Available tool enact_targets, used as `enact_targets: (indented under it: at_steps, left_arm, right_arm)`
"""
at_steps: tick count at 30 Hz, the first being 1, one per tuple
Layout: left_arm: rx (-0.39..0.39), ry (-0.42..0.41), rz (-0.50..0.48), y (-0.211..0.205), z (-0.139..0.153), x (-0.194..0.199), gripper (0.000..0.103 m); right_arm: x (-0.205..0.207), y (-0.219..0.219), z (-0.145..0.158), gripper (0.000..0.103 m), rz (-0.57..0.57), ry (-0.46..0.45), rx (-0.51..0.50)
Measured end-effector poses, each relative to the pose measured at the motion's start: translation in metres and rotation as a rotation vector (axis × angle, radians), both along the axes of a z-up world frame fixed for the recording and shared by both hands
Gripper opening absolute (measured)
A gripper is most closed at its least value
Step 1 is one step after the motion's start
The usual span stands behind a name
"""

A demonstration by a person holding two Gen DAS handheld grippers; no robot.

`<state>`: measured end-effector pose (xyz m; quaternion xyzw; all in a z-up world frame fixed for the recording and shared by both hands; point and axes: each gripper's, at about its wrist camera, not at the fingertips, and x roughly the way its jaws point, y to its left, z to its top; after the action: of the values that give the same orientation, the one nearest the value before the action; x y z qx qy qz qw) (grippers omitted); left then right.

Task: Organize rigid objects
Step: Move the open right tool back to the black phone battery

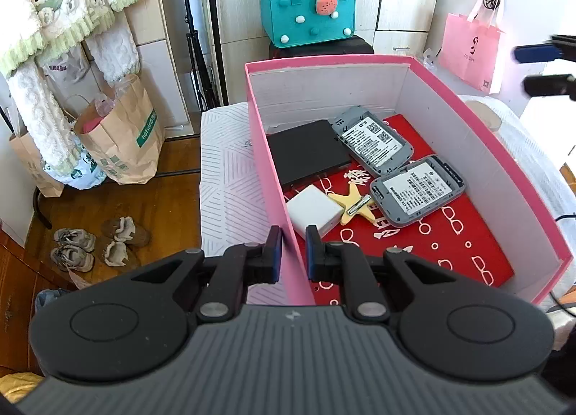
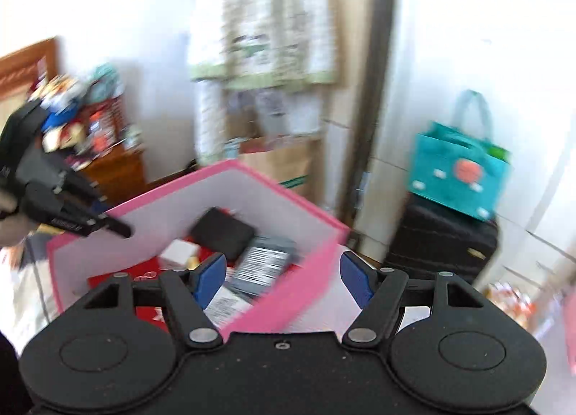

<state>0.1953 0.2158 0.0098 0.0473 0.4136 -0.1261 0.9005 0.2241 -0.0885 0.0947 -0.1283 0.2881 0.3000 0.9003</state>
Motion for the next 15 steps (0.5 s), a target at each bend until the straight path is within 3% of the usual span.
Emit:
enact_targets:
  at_steps: [7, 13, 15]
  left_arm:
    - [0.037, 0.002, 0.006, -0.006, 0.001, 0.001, 0.012]
    - [0.043, 0.003, 0.025, -0.009, -0.001, 0.001, 0.012]
    - [0.046, 0.003, 0.030, -0.010, -0.001, 0.001, 0.012]
  right_arm:
    - [-0.021, -0.051, -0.004, 0.075, -0.087, 0.101, -0.004]
    - [-0.030, -0.079, -0.036, 0.075, -0.135, 0.116, 0.014]
    - [-0.032, -0.085, -0.055, 0.075, -0.156, 0.064, 0.028]
